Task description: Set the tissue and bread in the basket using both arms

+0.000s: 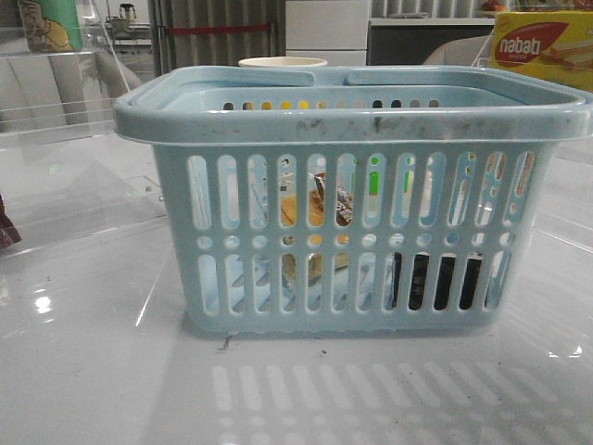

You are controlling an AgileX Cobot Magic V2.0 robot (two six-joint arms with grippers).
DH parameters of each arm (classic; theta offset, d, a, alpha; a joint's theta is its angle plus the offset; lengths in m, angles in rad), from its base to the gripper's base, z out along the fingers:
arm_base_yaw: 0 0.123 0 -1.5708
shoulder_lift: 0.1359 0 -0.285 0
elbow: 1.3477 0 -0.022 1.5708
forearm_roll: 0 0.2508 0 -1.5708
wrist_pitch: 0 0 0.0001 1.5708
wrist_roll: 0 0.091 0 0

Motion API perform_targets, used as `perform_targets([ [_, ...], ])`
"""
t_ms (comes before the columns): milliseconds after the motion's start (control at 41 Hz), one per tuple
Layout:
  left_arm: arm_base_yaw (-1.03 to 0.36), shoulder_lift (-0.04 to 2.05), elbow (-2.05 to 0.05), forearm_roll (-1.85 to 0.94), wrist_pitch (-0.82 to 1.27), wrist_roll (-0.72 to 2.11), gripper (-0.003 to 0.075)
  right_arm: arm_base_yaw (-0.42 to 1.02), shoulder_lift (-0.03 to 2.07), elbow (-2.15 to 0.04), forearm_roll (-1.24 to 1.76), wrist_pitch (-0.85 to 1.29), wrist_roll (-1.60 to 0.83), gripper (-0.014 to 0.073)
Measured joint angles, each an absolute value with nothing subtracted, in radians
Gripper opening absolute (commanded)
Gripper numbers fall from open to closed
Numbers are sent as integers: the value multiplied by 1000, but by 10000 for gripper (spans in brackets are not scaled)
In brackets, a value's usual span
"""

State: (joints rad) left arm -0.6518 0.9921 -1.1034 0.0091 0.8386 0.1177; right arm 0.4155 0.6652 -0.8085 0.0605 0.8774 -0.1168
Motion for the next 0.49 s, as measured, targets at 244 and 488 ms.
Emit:
perform_targets([
  [244, -652, 735, -858, 9, 795, 78, 435, 415, 665, -809, 60, 877, -117, 540],
  [488, -652, 573, -753, 18, 792, 63, 434, 415, 665, -809, 60, 878, -117, 540],
])
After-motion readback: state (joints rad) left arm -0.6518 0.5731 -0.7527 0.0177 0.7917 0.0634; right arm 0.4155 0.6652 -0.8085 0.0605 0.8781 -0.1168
